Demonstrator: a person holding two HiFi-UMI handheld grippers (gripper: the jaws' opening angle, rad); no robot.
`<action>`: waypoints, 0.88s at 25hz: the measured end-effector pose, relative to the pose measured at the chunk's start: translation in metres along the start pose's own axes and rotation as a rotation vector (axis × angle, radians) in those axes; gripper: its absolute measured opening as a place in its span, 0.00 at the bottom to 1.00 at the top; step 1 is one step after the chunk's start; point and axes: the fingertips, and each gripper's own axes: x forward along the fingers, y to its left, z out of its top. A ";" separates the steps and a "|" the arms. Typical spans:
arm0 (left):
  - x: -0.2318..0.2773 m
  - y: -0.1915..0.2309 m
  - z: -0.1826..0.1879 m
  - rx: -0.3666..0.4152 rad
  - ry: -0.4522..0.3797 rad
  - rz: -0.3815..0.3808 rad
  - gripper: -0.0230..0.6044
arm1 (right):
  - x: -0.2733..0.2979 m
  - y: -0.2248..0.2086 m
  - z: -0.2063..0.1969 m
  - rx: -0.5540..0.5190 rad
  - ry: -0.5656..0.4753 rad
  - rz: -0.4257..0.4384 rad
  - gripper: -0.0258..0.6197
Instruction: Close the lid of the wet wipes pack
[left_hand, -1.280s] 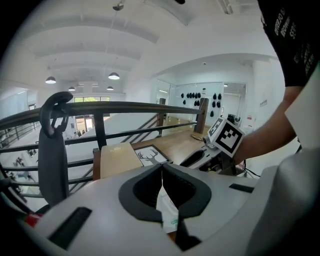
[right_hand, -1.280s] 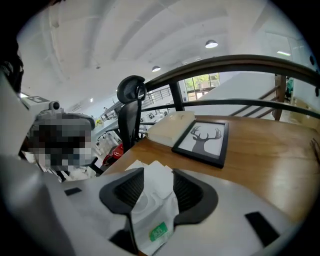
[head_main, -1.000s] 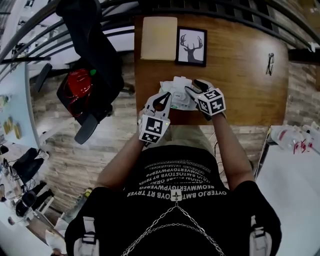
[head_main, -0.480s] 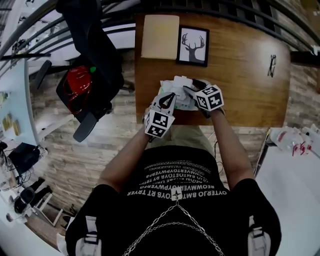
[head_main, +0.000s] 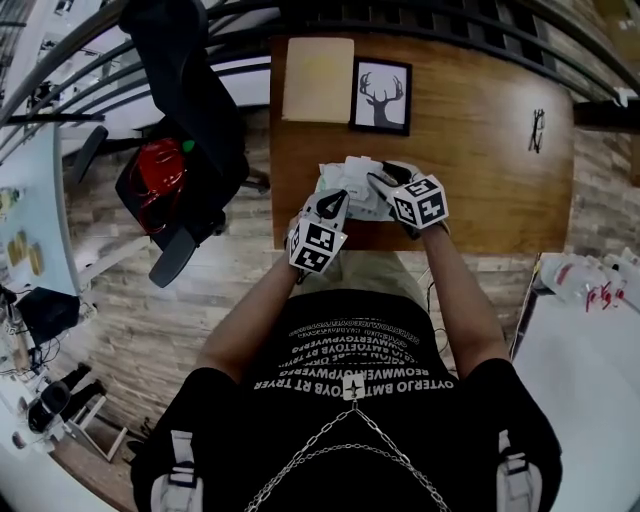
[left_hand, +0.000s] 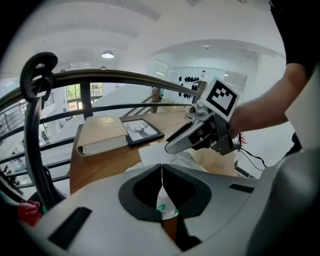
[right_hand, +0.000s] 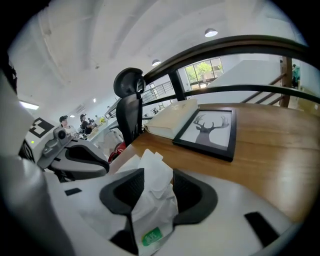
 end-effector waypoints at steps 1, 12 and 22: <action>-0.004 0.003 0.004 0.000 -0.009 0.007 0.08 | -0.003 0.003 0.001 -0.003 -0.008 -0.001 0.33; -0.054 0.036 0.041 -0.018 -0.106 0.083 0.08 | -0.025 0.037 -0.006 -0.014 -0.080 0.024 0.33; -0.075 0.035 0.030 0.011 -0.096 0.092 0.08 | -0.019 0.069 -0.020 0.105 -0.144 0.147 0.35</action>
